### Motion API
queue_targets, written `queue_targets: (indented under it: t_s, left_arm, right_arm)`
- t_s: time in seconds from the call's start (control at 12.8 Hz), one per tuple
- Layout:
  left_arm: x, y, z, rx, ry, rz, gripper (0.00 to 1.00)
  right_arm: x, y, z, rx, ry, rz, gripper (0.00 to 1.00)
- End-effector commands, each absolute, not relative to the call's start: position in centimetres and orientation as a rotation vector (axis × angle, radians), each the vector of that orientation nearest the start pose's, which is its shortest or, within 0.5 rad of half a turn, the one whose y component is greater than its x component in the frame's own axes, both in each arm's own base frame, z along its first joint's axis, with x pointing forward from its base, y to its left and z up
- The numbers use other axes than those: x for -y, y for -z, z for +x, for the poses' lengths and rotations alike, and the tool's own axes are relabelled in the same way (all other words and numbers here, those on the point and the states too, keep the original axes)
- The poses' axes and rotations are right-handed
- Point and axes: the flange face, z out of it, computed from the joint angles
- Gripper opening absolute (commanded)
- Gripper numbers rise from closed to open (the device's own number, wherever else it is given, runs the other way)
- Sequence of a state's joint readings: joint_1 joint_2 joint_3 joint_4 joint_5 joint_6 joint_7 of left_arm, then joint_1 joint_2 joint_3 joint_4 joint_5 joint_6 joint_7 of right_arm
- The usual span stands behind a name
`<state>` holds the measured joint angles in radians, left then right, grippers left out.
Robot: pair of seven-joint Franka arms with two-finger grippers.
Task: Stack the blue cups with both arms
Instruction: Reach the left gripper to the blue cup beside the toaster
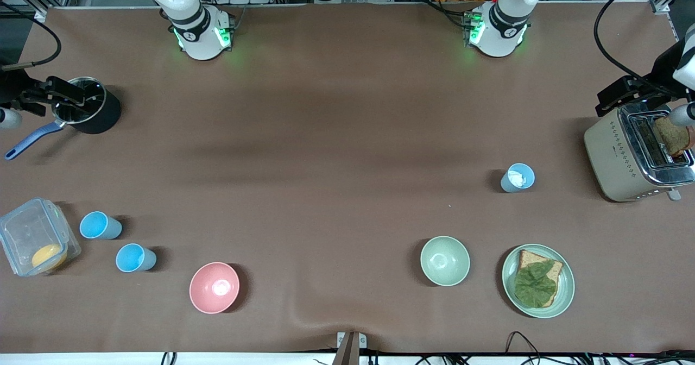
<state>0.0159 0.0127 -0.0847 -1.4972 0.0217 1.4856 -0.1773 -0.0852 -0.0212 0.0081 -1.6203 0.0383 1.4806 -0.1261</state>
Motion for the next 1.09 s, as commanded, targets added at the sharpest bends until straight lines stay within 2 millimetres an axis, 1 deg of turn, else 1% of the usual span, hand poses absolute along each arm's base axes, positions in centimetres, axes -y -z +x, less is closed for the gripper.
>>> queue_targets:
  t_s: [0.0, 0.16, 0.31, 0.39, 0.47, 0.55, 0.62, 0.78, 0.86, 0.94, 1.01]
  left_arm:
    - [3.3, -65.3, 54.1, 0.140, -0.046, -3.127, 1.00]
    - [2.9, -65.2, 54.1, 0.158, -0.048, -3.120, 1.00]
    - [3.4, -64.5, 54.5, 0.112, -0.053, -3.032, 1.00]
    - [3.8, -62.5, 55.3, 0.096, -0.109, -3.032, 1.00]
    - [4.6, -60.2, 56.0, 0.072, -0.170, -3.028, 1.00]
    - [5.0, -57.7, 56.2, 0.062, -0.208, -3.021, 1.00]
    - [5.2, -55.3, 56.2, 0.051, -0.192, -3.023, 1.00]
    - [4.2, -49.6, 55.9, 0.060, -0.179, -3.028, 1.00]
    - [2.5, -46.5, 56.0, 0.096, -0.152, -3.036, 1.00]
    - [2.3, -43.2, 56.0, 0.090, -0.119, -3.046, 1.00]
    - [1.8, -39.3, 55.6, 0.090, -0.092, -3.055, 1.00]
  right_arm:
    - [3.8, -60.8, 52.8, 0.077, -0.153, -3.095, 1.00]
    - [3.9, -60.6, 52.9, 0.077, -0.144, -3.096, 1.00]
    - [4.4, -60.2, 53.2, 0.062, -0.153, -3.096, 1.00]
    - [5.8, -59.6, 53.5, 0.036, -0.173, -3.092, 1.00]
    - [7.8, -58.7, 53.9, -0.011, -0.200, -3.082, 1.00]
    - [8.7, -57.5, 54.3, -0.036, -0.235, -3.076, 1.00]
    - [10.1, -56.0, 55.1, -0.067, -0.269, -3.070, 1.00]
    - [16.4, -52.1, 57.7, -0.212, -0.330, -3.040, 1.00]
    - [19.0, -49.3, 58.7, -0.269, -0.377, -3.016, 1.00]
    - [20.5, -45.9, 59.4, -0.296, -0.448, -2.998, 1.00]
    - [22.5, -42.7, 60.0, -0.322, -0.498, -3.009, 1.00]
